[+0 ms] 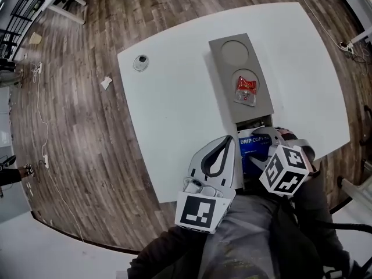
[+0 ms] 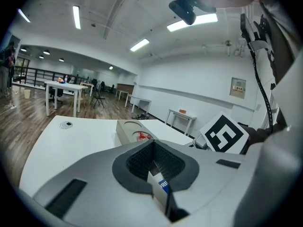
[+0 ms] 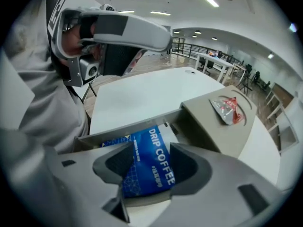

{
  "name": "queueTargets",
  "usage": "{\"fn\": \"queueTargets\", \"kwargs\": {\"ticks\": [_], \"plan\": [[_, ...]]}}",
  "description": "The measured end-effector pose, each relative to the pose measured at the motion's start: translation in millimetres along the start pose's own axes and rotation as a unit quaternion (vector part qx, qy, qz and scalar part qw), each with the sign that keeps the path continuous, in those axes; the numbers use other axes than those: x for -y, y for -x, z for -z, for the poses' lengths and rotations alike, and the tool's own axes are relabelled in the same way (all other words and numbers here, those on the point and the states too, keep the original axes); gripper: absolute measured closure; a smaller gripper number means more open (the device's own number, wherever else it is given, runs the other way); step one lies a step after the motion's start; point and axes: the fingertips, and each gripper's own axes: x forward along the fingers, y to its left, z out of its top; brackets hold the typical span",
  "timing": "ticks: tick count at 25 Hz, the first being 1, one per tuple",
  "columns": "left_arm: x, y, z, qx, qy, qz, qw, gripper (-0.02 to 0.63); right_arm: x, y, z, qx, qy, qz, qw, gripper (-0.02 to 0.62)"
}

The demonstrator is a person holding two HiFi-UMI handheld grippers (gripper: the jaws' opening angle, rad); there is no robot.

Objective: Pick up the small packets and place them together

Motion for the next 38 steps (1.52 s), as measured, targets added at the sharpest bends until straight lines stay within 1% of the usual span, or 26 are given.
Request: {"fn": "queueTargets", "kwargs": {"ticks": [3,8,9,11,13,16,19,24,28,30,33,38], "plan": [[-5,1,4,-0.001,0.005,-0.004,1.0000,0.603,-2,-4,0,-0.012,0.005,-0.003,1.000,0.353],[-6,4,3,-0.001,0.008,-0.002,1.0000,0.603,-2,-2,-1,-0.018,0.004,0.014,1.000,0.398],[-5,6,2,0.000,0.007,0.000,1.0000,0.603,-1,-1,-1,-0.018,0.002,0.024,1.000,0.421],[-3,8,1,0.002,0.004,0.003,1.0000,0.603,1,1,0,-0.017,-0.003,0.044,0.999,0.504],[-3,10,1,0.006,-0.001,0.009,0.9999,0.603,1,2,0,-0.013,-0.008,0.059,0.998,0.535],[1,15,-2,0.014,-0.009,0.021,0.9996,0.603,2,10,-4,-0.006,-0.017,0.088,0.996,0.541],[6,24,-6,0.019,-0.016,0.032,0.9992,0.603,2,21,-8,0.001,-0.031,0.129,0.991,0.543],[17,43,-22,0.051,-0.036,0.052,0.9967,0.603,5,50,-25,0.023,-0.044,0.206,0.977,0.551],[24,60,-38,0.078,-0.051,0.061,0.9938,0.603,2,77,-41,0.048,-0.046,0.249,0.966,0.554],[28,66,-43,0.086,-0.058,0.067,0.9923,0.603,1,86,-45,0.056,-0.049,0.264,0.962,0.555],[34,72,-44,0.086,-0.066,0.076,0.9912,0.603,-2,96,-48,0.066,-0.054,0.279,0.957,0.555],[31,73,-48,0.090,-0.068,0.076,0.9907,0.603,0,110,-63,0.098,-0.057,0.280,0.953,0.555]]}}
